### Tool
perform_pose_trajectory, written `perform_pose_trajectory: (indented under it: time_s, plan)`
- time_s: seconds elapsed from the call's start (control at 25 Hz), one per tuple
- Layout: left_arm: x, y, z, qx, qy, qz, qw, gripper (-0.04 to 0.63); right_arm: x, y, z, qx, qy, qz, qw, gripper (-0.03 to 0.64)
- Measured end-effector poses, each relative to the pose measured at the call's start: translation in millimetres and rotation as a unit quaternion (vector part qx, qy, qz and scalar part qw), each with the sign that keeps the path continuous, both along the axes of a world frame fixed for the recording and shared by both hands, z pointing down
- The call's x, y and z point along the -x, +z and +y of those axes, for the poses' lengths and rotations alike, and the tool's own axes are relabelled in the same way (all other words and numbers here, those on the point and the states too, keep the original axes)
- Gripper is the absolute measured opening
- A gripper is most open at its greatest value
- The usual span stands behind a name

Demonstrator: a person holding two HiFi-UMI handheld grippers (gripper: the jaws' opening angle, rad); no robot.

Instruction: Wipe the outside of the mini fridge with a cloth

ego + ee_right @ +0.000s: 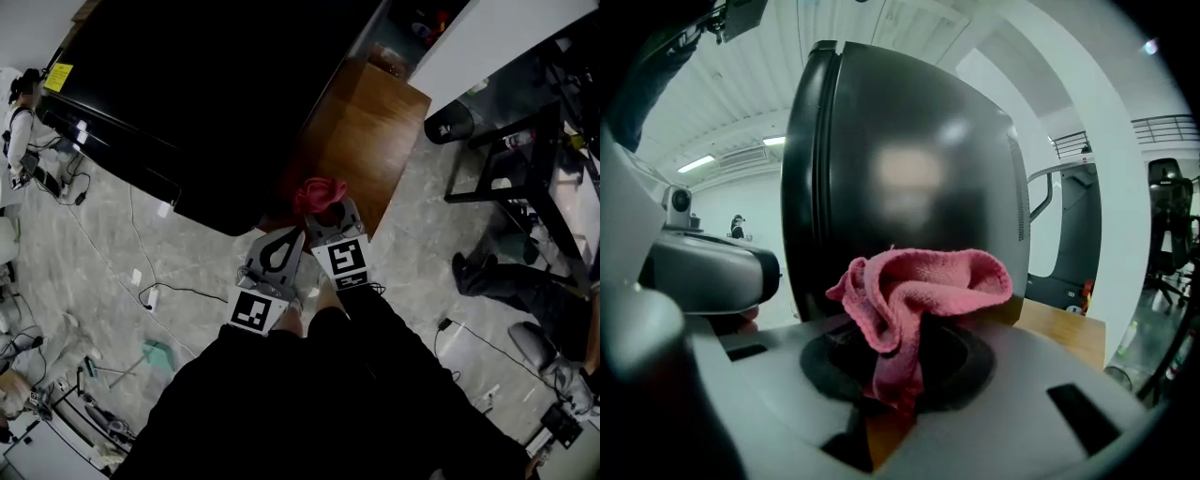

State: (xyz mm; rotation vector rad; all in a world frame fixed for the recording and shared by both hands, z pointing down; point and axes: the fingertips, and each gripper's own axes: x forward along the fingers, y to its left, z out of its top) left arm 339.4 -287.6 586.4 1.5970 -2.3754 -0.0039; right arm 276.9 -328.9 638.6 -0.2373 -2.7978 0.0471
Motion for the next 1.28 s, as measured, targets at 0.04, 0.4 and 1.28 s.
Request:
perform_pose_trajectory:
  time_s: [0.04,0.4,1.28]
  plan:
    - [3,1,-5,0.002,-0.001,0.002,1.0,0.005,3,2,-4,0.001,0.0,0.003,1.0,0.086]
    - [20,11,-55,0.016,-0.016,0.005,0.9997,0.005,30,11,-52,0.009,-0.005,0.007,1.0,0.086]
    - [65,-9,-158,0.002,-0.082,0.003,0.9967,0.005,115,21,-178,-0.019,-0.04,0.022,0.999,0.087]
